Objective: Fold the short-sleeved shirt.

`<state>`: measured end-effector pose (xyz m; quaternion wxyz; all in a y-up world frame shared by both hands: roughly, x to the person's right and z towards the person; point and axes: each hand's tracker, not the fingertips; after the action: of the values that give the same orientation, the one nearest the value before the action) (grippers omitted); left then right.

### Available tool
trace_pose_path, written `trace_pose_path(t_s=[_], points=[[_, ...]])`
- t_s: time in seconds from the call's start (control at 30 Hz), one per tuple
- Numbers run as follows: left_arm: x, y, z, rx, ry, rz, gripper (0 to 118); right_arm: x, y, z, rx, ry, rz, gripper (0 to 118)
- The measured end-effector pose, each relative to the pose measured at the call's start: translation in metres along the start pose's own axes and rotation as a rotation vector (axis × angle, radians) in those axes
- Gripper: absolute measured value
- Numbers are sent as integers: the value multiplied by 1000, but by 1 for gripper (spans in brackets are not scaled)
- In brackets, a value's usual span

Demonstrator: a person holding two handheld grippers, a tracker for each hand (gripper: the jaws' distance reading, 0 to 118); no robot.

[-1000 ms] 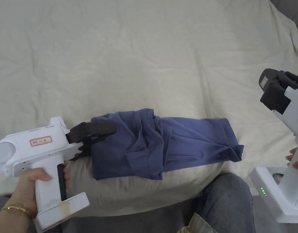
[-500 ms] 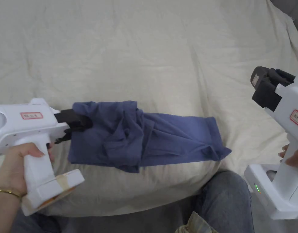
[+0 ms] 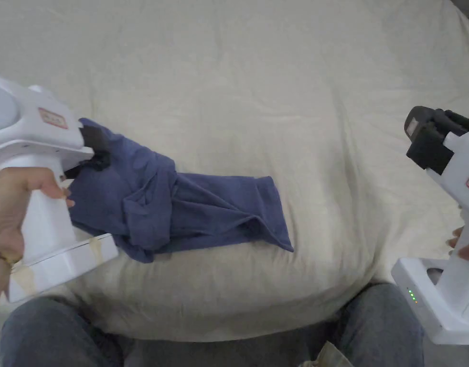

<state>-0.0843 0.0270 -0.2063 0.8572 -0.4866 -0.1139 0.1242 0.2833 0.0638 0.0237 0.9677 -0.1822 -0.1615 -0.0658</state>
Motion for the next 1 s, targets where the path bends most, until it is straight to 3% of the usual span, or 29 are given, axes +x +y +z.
trace_pose_path(t_s=[0.27, 0.47, 0.63, 0.7, 0.73, 0.8, 0.87, 1.0], points=[[119, -42, -66, -104, -69, -152, 16, 13, 0, 21, 31, -13, -14, 1], [157, -83, -139, -294, -186, -219, 58, 36, -2, 35, 37, -69, -31, 1], [148, -92, -134, -249, -257, -248, 66, 53, -4, 41, 39, -110, -63, 1], [143, -86, -118, -225, -301, -233, 64, 56, -5, 40, 38, -115, -75, 1], [139, -84, -106, -151, -316, -225, 56, 55, -6, 39, 37, -116, -79, 1], [136, -87, -83, 15, -291, -301, 19, 56, -8, 36, 34, -110, -86, 1], [137, -99, -66, 149, -210, -383, 4, 53, -10, 35, 32, -97, -82, 1], [141, -134, -79, 148, -187, -445, 2, 43, -11, 31, 24, -72, -69, 1]])
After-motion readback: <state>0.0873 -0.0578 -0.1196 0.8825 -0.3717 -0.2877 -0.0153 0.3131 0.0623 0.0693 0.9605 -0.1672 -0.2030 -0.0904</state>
